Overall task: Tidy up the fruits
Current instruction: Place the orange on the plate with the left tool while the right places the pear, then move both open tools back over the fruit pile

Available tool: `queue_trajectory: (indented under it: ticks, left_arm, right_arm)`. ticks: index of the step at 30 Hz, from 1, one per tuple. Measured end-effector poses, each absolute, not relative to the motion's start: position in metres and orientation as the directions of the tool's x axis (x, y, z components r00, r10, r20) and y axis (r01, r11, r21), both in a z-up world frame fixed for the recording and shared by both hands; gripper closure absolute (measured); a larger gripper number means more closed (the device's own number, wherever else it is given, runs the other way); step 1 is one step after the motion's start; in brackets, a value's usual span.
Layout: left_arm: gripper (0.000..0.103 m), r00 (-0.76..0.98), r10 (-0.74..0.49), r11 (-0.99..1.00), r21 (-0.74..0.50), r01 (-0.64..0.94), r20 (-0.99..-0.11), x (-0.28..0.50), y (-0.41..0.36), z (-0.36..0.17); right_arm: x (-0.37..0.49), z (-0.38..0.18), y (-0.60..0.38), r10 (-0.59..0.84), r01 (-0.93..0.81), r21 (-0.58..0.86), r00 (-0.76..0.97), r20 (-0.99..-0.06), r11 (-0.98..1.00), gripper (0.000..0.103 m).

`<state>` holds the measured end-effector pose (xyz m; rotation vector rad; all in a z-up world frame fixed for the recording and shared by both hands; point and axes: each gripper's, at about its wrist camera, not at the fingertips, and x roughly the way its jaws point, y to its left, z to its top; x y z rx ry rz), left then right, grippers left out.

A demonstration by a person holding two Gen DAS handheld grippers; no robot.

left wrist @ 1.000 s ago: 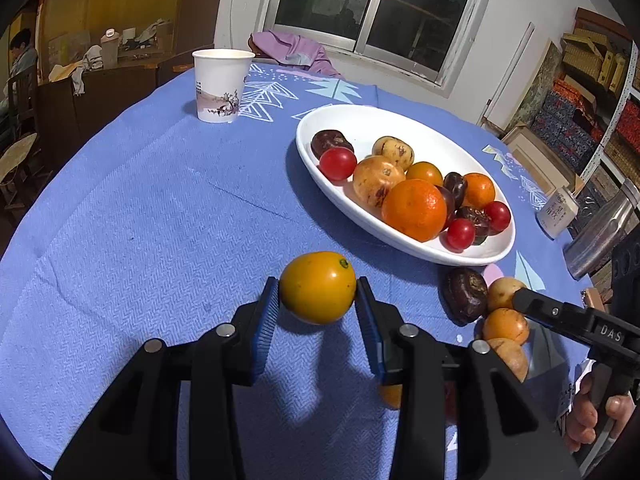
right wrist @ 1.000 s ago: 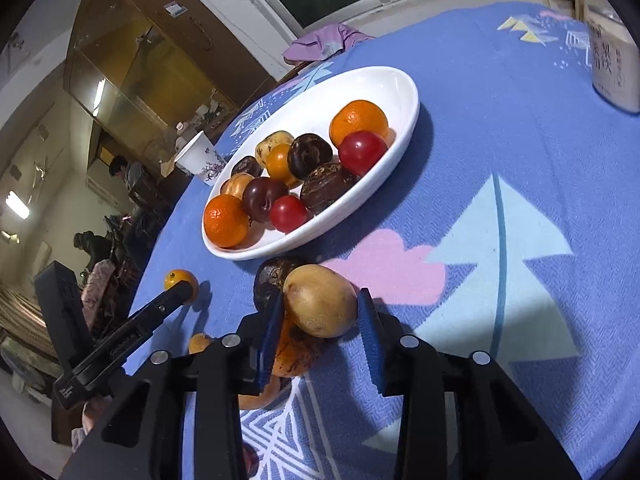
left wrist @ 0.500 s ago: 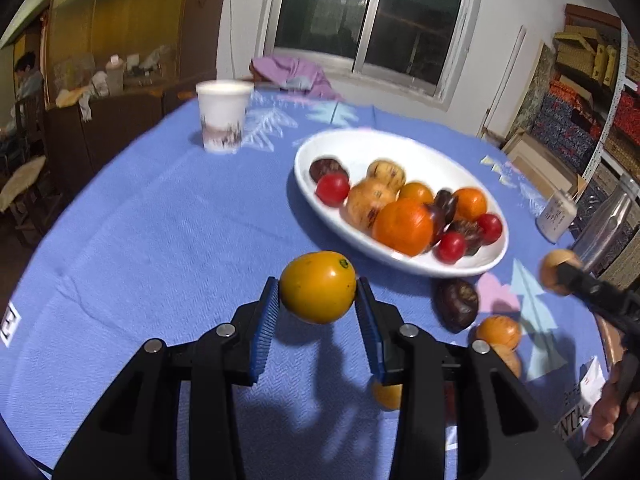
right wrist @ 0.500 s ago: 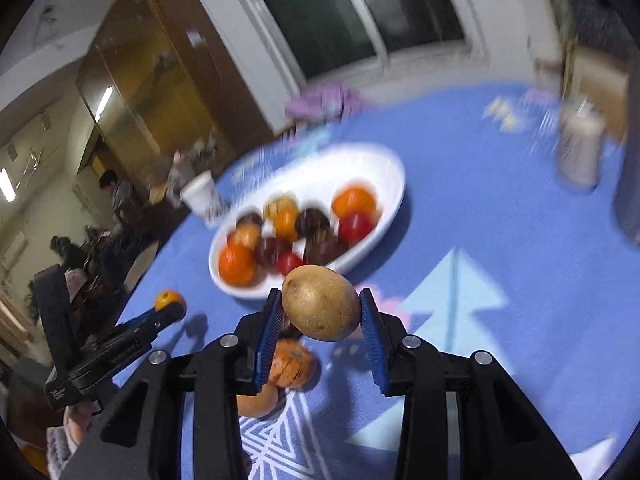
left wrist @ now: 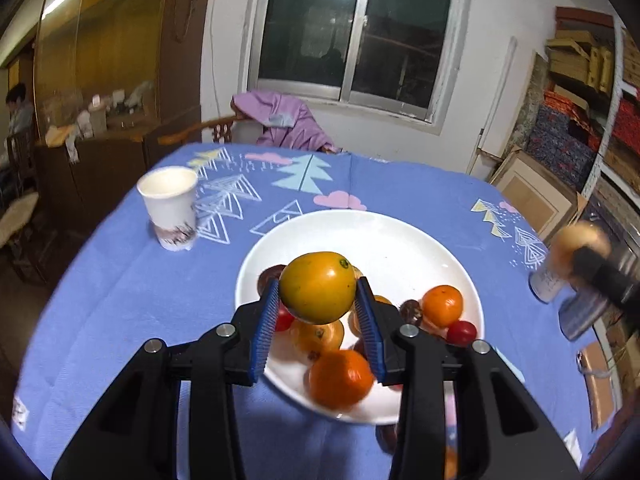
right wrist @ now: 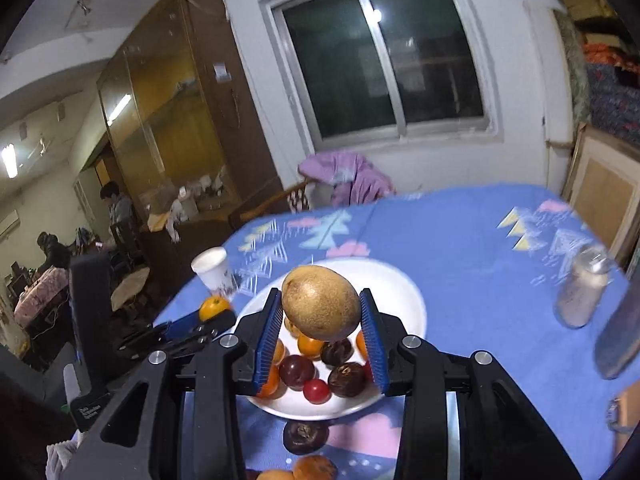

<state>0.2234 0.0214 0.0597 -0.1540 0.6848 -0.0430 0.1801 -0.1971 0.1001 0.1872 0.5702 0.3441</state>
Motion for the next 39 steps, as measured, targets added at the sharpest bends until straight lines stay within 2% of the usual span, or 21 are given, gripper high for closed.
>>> queue_trajectory:
  ticks: [6, 19, 20, 21, 22, 23, 25, 30, 34, 39]
  left_arm:
    - [0.065, 0.738, -0.102, 0.989, -0.149, 0.003, -0.667, 0.253, 0.021, 0.03]
    - [0.064, 0.742, -0.056, 0.997, -0.071, 0.012, -0.668, 0.256, 0.007, 0.016]
    - [0.062, 0.75, -0.042, 0.998, -0.061, 0.002, -0.66, 0.255, 0.006, 0.016]
    - [0.05, 0.757, -0.027, 0.999, -0.049, -0.007, -0.653, 0.254, 0.006, 0.016]
    - [0.033, 0.769, -0.008, 0.999, -0.037, -0.02, -0.64, 0.253, 0.006, 0.016]
    - [0.028, 0.778, 0.009, 0.999, -0.028, -0.034, -0.628, 0.251, 0.006, 0.017]
    - [0.026, 0.791, 0.027, 0.999, -0.015, -0.045, -0.611, 0.248, 0.006, 0.019]
    - [0.025, 0.825, 0.052, 0.999, 0.028, -0.044, -0.563, 0.232, 0.001, 0.029]
    - [0.013, 0.858, 0.066, 0.997, 0.072, -0.034, -0.51, 0.196, -0.005, 0.038]
    - [0.013, 0.862, 0.022, 0.998, 0.054, 0.006, -0.506, 0.142, -0.005, 0.039]
  right_arm:
    - [0.227, 0.04, -0.165, 0.33, -0.244, 0.221, 0.707, -0.626, 0.944, 0.063]
    - [0.218, 0.029, -0.153, 0.281, -0.249, 0.141, 0.723, -0.631, 0.958, 0.063]
    - [0.218, 0.028, -0.153, 0.283, -0.251, 0.141, 0.721, -0.633, 0.957, 0.062]
    - [0.219, 0.027, -0.153, 0.279, -0.25, 0.136, 0.721, -0.635, 0.959, 0.062]
    - [0.218, 0.027, -0.153, 0.272, -0.248, 0.129, 0.724, -0.633, 0.96, 0.058]
    - [0.217, 0.028, -0.153, 0.26, -0.245, 0.113, 0.732, -0.63, 0.963, 0.053]
    - [0.214, 0.031, -0.153, 0.241, -0.241, 0.085, 0.749, -0.617, 0.967, 0.047]
    - [0.202, 0.041, -0.158, 0.246, -0.249, 0.079, 0.768, -0.591, 0.965, 0.047]
    - [0.172, 0.051, -0.168, 0.245, -0.249, 0.069, 0.795, -0.555, 0.966, 0.047]
    - [0.123, 0.054, -0.186, 0.289, -0.265, 0.123, 0.799, -0.527, 0.956, 0.04]
